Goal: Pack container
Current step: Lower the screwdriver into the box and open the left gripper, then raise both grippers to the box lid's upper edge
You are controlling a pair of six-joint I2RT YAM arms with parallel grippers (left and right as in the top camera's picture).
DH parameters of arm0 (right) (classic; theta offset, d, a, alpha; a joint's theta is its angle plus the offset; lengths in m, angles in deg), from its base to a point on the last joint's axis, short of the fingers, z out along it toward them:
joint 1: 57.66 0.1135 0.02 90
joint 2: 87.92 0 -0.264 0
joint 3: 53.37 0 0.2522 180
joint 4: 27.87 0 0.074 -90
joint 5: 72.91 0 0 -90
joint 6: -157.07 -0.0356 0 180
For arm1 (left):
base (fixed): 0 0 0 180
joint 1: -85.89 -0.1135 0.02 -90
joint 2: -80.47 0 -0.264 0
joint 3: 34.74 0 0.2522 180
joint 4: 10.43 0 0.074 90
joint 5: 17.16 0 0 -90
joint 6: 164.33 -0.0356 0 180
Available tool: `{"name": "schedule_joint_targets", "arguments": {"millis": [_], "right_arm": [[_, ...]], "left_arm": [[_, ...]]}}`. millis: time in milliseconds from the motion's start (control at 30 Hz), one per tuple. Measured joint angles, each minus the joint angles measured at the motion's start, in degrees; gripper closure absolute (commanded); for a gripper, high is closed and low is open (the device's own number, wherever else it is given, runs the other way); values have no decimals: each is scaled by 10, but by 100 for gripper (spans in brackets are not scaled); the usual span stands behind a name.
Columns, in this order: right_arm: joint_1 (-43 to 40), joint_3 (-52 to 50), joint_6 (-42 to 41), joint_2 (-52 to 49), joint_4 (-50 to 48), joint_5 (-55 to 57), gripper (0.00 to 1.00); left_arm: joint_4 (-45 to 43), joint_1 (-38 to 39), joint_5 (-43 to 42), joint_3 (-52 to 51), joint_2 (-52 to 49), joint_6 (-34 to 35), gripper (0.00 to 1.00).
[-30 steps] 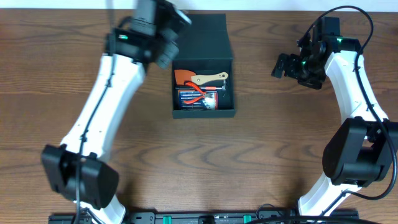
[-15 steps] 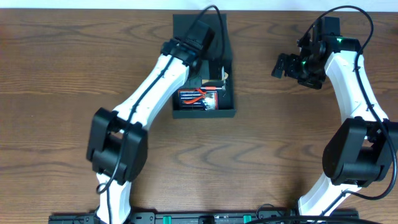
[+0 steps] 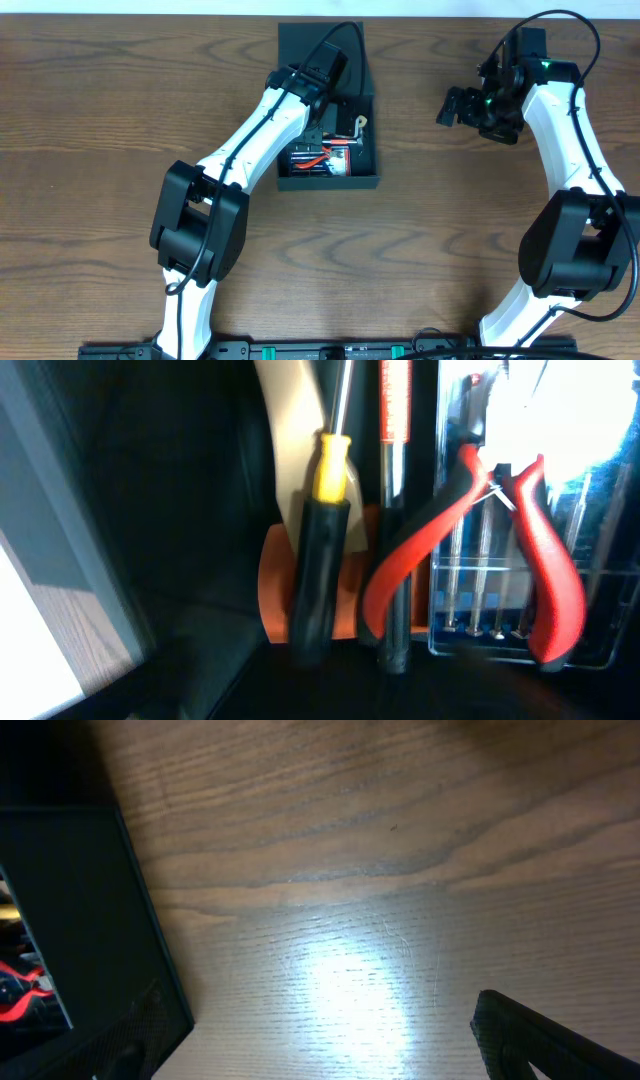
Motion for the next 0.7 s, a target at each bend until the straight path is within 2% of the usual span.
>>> {"name": "schedule_joint_targets", "arguments": {"millis": [100, 300, 367, 400, 433, 467, 500, 567, 600, 700], "right_arm": [[0, 0, 0, 0, 2, 0, 1], [0, 0, 0, 0, -17, -2, 3], [0, 0, 2, 0, -30, -10, 19], [0, 0, -1, 0, -40, -19, 36], [0, 0, -1, 0, -50, -28, 57], [0, 0, -2, 0, -62, -39, 91], [0, 0, -3, 0, -77, -53, 99], [0, 0, -2, 0, -121, -91, 99], [0, 0, -4, 0, -145, -110, 99], [0, 0, -8, 0, -228, -156, 99]], "left_arm": [[-2, 0, 11, 0, 7, 50, 2], [15, -10, 19, -1, 88, 210, 2], [24, -23, 20, -1, 139, 272, 2], [26, -34, 20, -1, 167, 307, 2], [27, -50, 20, -1, 192, 341, 2], [27, -69, 19, 0, 213, 374, 1], [28, -90, 12, 0, 229, 404, 11], [28, -144, -16, 1, 249, 465, 76], [27, -181, -45, 2, 253, 488, 94], [21, -259, -115, 2, 239, 548, 94]]}}
